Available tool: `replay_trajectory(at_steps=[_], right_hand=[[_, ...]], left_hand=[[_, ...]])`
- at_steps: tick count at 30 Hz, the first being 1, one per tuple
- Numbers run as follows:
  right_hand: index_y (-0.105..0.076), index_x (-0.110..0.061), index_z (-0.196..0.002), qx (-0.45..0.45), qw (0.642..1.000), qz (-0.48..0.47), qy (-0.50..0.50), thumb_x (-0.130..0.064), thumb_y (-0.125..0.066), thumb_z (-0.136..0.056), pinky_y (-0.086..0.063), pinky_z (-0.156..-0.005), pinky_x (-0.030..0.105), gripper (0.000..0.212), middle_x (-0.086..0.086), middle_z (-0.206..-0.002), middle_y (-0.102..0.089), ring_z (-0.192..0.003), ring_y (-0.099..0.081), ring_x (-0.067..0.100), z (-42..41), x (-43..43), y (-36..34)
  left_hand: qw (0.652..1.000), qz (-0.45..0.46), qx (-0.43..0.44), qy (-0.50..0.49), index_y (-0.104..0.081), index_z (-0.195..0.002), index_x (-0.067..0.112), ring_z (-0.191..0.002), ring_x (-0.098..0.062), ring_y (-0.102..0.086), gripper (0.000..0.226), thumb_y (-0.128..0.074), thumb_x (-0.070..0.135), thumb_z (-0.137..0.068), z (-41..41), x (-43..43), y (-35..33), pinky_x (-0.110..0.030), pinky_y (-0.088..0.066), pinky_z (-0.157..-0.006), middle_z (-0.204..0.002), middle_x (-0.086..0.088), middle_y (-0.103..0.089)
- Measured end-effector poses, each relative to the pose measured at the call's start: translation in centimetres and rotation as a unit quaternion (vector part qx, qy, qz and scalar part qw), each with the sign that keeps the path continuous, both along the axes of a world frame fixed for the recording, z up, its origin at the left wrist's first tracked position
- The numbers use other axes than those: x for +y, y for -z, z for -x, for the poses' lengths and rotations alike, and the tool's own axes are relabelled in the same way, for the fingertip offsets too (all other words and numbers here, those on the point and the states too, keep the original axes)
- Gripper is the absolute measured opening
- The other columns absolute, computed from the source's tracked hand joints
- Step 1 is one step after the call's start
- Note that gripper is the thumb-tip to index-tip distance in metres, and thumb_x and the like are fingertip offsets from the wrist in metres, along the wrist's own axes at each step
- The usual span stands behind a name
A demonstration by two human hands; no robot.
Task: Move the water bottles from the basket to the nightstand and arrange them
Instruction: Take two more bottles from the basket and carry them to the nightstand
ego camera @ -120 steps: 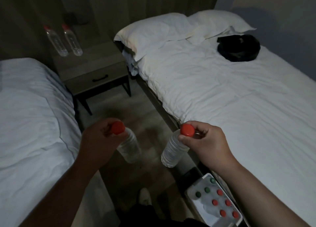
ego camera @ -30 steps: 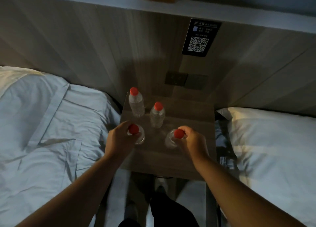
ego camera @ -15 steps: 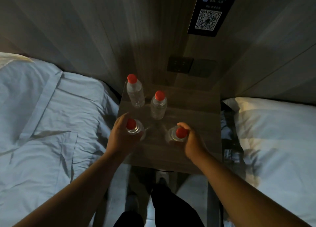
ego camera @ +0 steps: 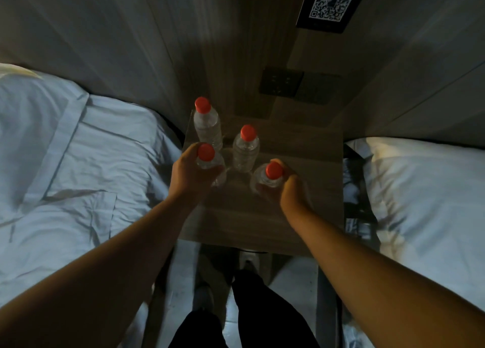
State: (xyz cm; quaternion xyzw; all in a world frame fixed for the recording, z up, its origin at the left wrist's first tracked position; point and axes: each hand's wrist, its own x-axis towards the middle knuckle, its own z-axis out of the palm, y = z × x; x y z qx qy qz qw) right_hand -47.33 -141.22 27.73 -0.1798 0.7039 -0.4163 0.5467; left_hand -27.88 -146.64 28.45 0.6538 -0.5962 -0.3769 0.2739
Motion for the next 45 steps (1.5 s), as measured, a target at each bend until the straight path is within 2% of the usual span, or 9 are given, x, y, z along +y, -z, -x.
replay_trajectory(at_steps=[5,10,14,18,21,25,29,40,45], right_hand=[[-0.068,-0.020,-0.101,0.065,0.994,0.012,-0.087,-0.014,-0.066,-0.085,-0.052,-0.085,0.038,0.017,-0.004,-0.079,-0.069,-0.087,-0.065,0.018,0.3,-0.8,-0.7],[-0.051,-0.013,-0.127,0.277,0.933,0.026,-0.229,-0.022,-0.073,-0.081,-0.046,-0.095,0.035,0.052,0.005,-0.121,-0.058,-0.112,-0.055,0.020,0.5,0.0,-3.0],[-0.056,-0.016,-0.117,0.318,0.918,0.079,-0.224,-0.021,-0.068,-0.085,-0.044,-0.077,0.021,0.035,-0.003,-0.102,-0.058,-0.095,-0.057,0.013,0.2,2.5,-6.6],[-0.056,-0.017,-0.123,0.278,0.936,0.056,-0.209,-0.021,-0.065,-0.088,-0.047,-0.085,0.027,0.036,-0.004,-0.107,-0.063,-0.102,-0.059,0.012,-0.7,6.7,-10.3],[-0.059,-0.027,-0.118,0.247,0.943,0.035,-0.219,-0.017,-0.064,-0.087,-0.047,-0.081,0.016,0.033,-0.011,-0.103,-0.065,-0.098,-0.061,0.004,-1.5,10.2,-13.1],[-0.057,-0.040,-0.105,0.248,0.942,0.063,-0.216,-0.016,-0.067,-0.085,-0.050,-0.080,0.016,0.032,-0.013,-0.101,-0.065,-0.093,-0.062,-0.003,-2.8,14.5,-16.3],[-0.057,-0.040,-0.096,0.262,0.948,0.088,-0.156,-0.008,-0.066,-0.084,-0.047,-0.075,0.005,0.035,-0.016,-0.096,-0.065,-0.089,-0.060,-0.015,-4.4,18.3,-19.1],[-0.063,-0.037,-0.093,0.181,0.980,0.073,-0.034,-0.016,-0.068,-0.085,-0.053,-0.080,0.023,0.023,-0.009,-0.093,-0.071,-0.089,-0.066,0.000,-13.6,26.6,-22.5],[-0.068,-0.042,-0.085,0.195,0.978,0.074,0.022,-0.025,-0.068,-0.081,-0.055,-0.088,0.049,0.018,0.000,-0.091,-0.072,-0.091,-0.068,0.019,-15.2,31.1,-23.7]], left_hand=[[0.999,0.000,-0.025,0.041,-0.054,-0.102,0.036,-0.083,0.003,-0.055,0.041,-0.081,0.027,-0.072,-0.6,-0.5,0.2,-0.015,-0.040,-0.070,-0.093,0.018,-0.059],[0.994,-0.036,-0.046,0.091,-0.056,-0.112,0.027,-0.092,-0.011,-0.059,0.038,-0.074,0.031,-0.079,-1.4,-1.5,-0.6,-0.023,-0.044,-0.072,-0.101,0.008,-0.061],[0.993,-0.032,-0.046,0.108,-0.054,-0.123,0.022,-0.100,-0.016,-0.061,0.044,-0.070,0.032,-0.083,-2.3,-1.0,-3.2,-0.031,-0.051,-0.078,-0.110,0.003,-0.061],[0.994,-0.028,0.023,0.106,-0.057,-0.096,0.044,-0.078,0.000,-0.063,0.028,-0.074,0.030,-0.078,-3.5,2.9,-8.1,-0.021,-0.050,-0.067,-0.087,0.016,-0.066],[0.989,-0.050,0.070,0.117,-0.059,-0.082,0.031,-0.067,0.003,-0.057,0.015,-0.071,0.027,-0.075,-5.3,6.1,-10.4,-0.009,-0.042,-0.061,-0.075,0.027,-0.065],[0.975,-0.093,0.155,0.129,-0.064,-0.091,0.015,-0.071,-0.016,-0.055,0.046,-0.063,0.054,-0.067,-8.1,9.8,-12.3,-0.034,-0.045,-0.065,-0.080,-0.013,-0.065],[0.957,-0.103,0.193,0.190,-0.069,-0.096,0.017,-0.076,-0.007,-0.061,0.048,-0.064,0.052,-0.064,-9.7,12.7,-15.1,-0.021,-0.047,-0.067,-0.088,-0.004,-0.069],[0.923,-0.145,0.243,0.261,-0.070,-0.099,0.022,-0.091,-0.011,-0.070,0.048,-0.067,0.050,-0.060,-16.5,19.2,-18.6,-0.025,-0.054,-0.078,-0.099,0.001,-0.075],[0.911,-0.169,0.225,0.300,-0.069,-0.098,0.018,-0.093,-0.016,-0.069,0.030,-0.073,0.029,-0.071,-16.3,21.4,-18.4,-0.022,-0.055,-0.078,-0.096,-0.001,-0.075]])
